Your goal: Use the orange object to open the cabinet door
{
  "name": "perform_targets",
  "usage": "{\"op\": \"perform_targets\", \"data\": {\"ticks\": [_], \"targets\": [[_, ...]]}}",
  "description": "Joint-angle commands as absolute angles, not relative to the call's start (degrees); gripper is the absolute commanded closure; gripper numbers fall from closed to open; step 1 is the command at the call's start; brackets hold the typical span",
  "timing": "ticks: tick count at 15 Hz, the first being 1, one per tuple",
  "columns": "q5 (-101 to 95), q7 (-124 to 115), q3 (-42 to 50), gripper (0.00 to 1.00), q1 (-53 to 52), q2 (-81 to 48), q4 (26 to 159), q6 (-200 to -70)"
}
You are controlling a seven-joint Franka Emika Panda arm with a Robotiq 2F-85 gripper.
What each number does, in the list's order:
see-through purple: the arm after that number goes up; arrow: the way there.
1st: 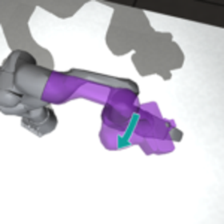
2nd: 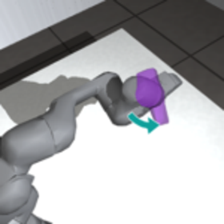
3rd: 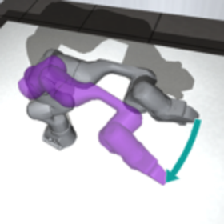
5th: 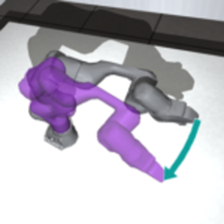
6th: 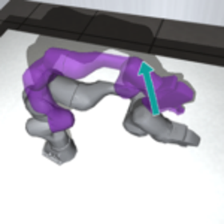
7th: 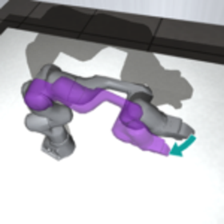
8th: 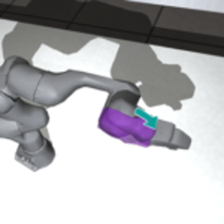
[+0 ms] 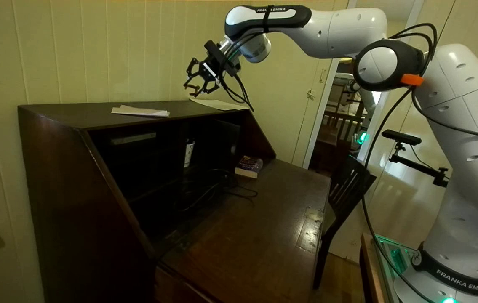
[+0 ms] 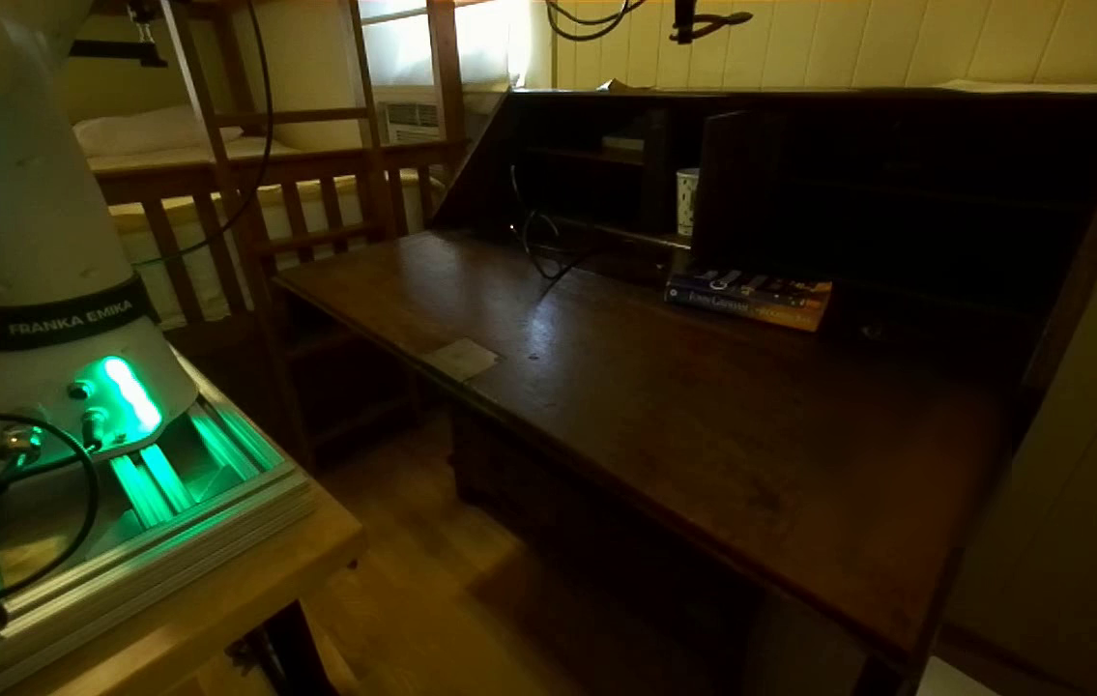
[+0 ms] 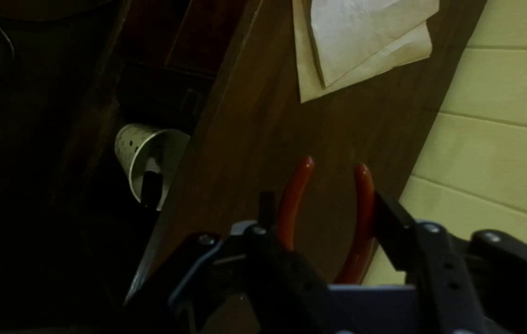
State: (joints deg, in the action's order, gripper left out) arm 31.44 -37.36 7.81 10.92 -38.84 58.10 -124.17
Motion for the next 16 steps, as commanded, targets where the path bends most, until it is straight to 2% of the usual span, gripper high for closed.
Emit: {"op": "perform_targets", "data": {"ticks": [1,7,13,14,16], "targets": [[26.1,-42.6,7.2,0.71,10.4,-43.8,51.6,-123.2],[24.1,-44.0,4.5,0.71,11.0,-49.2,45.1,-121.7],[25.3,-45.5,7.0,0.71,10.0,-48.8,44.7,-117.1],[25.7,-45.7,7.1,0.24,10.1,-48.4,44.7,-117.4],[26.3,-45.2,7.0,0.13,10.1,-47.7,44.6,-119.4]]}}
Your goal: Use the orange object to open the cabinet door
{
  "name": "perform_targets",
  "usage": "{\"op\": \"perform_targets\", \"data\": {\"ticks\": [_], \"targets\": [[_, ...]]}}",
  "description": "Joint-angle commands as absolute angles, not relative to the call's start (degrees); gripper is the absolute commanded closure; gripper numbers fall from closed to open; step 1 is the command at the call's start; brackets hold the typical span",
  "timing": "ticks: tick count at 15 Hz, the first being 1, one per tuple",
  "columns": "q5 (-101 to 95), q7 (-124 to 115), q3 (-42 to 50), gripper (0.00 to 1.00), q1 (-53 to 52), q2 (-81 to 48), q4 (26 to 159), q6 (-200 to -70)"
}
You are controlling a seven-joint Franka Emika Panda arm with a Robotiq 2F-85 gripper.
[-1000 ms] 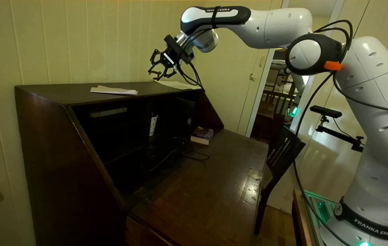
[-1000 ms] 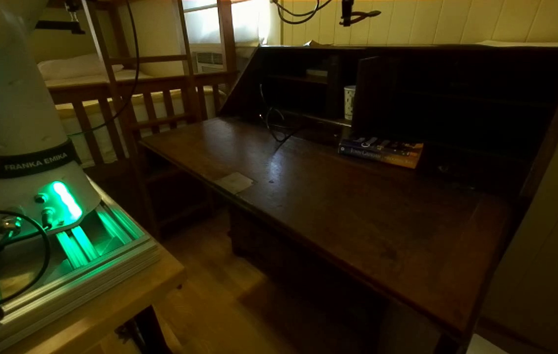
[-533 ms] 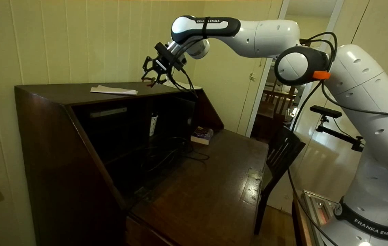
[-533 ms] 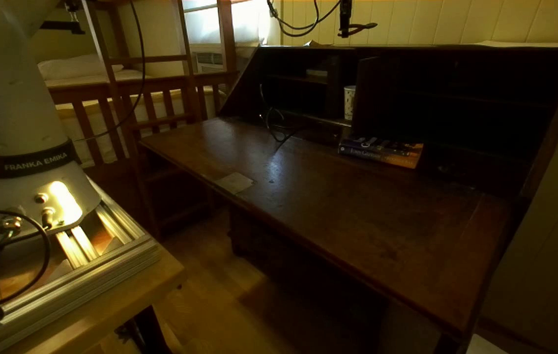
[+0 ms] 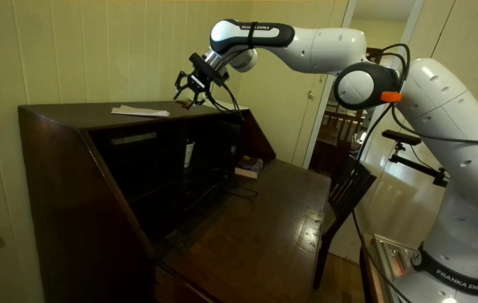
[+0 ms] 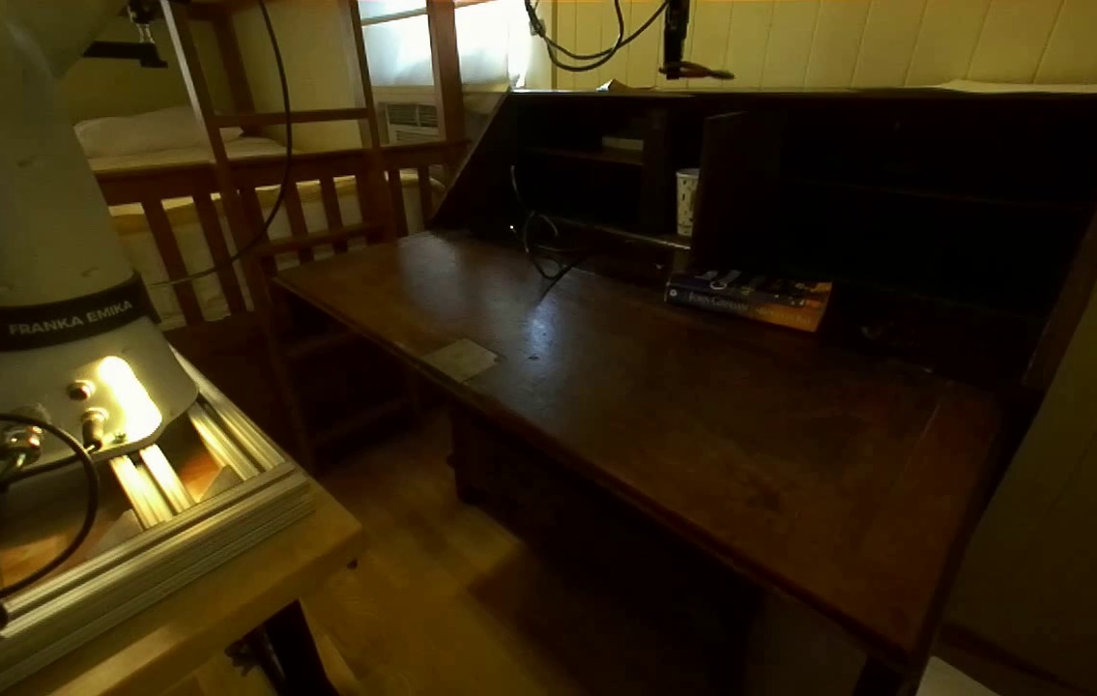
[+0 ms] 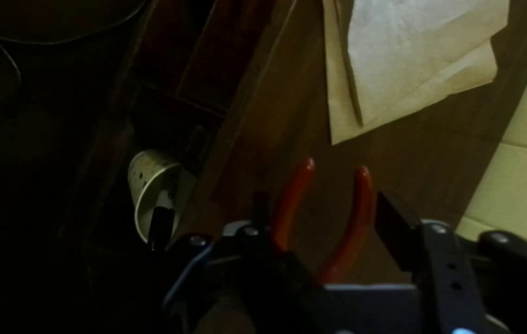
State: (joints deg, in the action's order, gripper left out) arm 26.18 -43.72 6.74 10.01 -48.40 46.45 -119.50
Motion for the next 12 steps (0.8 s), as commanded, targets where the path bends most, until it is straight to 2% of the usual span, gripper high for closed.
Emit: {"op": "perform_targets", "data": {"ticks": [1,2,7,10,11,12], "targets": [[26.2,-45.2,7.1,0.07,10.2,-47.5,44.3,-119.6],[26.2,-45.4,7.2,0.00,10.2,-47.5,44.0,-119.7],[23.5,-45.6,9.4,0.00,9.6,-43.1,47.1,-116.0],[20.4,-34.6,10.7,0.00,10.4,-36.1,54.0,-108.8],[22.6,-39.2,10.1,0.00,10.4,-42.6,46.6,-111.5],[22.5,-38.4,10.3,0.00,10.6,-41.4,47.4,-110.9]]}}
